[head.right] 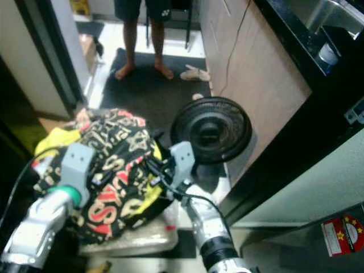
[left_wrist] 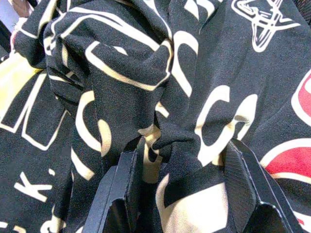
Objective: Clothes washing
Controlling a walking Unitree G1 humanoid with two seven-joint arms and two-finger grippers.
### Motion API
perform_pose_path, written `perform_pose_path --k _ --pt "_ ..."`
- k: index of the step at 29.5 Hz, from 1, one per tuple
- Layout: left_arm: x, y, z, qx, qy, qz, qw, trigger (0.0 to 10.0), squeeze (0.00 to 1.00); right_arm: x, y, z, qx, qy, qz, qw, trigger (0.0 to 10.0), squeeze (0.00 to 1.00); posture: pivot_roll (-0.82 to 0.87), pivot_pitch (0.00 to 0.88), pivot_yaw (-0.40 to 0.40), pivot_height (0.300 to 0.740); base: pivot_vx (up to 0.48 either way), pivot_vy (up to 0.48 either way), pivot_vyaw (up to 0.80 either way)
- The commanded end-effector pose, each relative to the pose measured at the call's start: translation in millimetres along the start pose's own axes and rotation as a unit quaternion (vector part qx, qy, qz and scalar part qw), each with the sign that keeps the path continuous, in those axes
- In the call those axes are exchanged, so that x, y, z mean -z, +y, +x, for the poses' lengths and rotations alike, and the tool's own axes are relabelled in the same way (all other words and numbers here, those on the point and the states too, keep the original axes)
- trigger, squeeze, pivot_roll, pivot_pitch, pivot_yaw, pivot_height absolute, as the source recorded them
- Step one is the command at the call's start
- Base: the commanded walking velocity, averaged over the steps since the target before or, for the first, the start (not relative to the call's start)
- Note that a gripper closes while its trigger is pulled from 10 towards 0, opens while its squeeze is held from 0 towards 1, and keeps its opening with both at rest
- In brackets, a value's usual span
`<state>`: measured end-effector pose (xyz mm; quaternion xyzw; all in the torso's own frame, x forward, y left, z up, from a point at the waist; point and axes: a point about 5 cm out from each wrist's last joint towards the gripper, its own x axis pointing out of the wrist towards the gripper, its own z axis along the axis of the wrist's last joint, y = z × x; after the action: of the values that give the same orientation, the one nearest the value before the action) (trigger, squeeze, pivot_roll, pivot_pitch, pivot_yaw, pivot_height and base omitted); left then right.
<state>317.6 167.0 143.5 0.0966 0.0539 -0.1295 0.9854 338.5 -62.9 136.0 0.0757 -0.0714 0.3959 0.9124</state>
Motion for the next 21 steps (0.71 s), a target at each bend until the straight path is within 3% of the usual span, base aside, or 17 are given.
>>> perform_pose_path --k 1,3,15,19,20,21 --pt "6.1 -3.4 -1.2 0.001 0.014 -0.001 1.000 10.0 0.04 6.2 1.7 -3.8 -0.002 0.005 0.017 1.000 10.0 1.00 0.11 0.236 -0.045 0.740 0.000 0.000 0.00" --pt "6.1 -3.3 -0.5 0.000 0.014 -0.002 1.000 10.0 0.00 5.2 3.2 0.3 -0.007 0.004 0.020 1.000 10.0 1.00 0.11 0.236 -0.045 0.740 0.000 0.000 0.00" --pt "2.5 0.3 -1.6 -0.009 0.015 -0.008 1.000 10.0 0.00 1.2 13.8 27.8 -0.024 0.019 0.022 0.999 10.0 1.00 0.15 0.255 -0.056 0.740 0.000 0.000 0.00" --pt "-1.1 3.6 0.5 -0.015 0.013 -0.008 1.000 10.0 0.00 10.9 12.4 35.3 0.023 0.081 -0.030 0.996 10.0 1.00 0.16 0.260 -0.062 0.740 0.000 0.000 0.00" --pt "-2.4 4.2 1.4 -0.016 0.012 -0.008 1.000 10.0 0.00 13.6 12.1 36.5 0.034 0.095 -0.038 0.994 10.0 0.00 0.16 0.260 -0.062 0.740 0.000 0.000 0.00" --pt "-3.1 4.5 2.2 -0.016 0.011 -0.007 1.000 10.0 0.00 17.1 11.6 36.7 0.046 0.109 -0.039 0.992 10.0 0.00 0.16 0.259 -0.064 0.740 0.000 0.000 0.00"
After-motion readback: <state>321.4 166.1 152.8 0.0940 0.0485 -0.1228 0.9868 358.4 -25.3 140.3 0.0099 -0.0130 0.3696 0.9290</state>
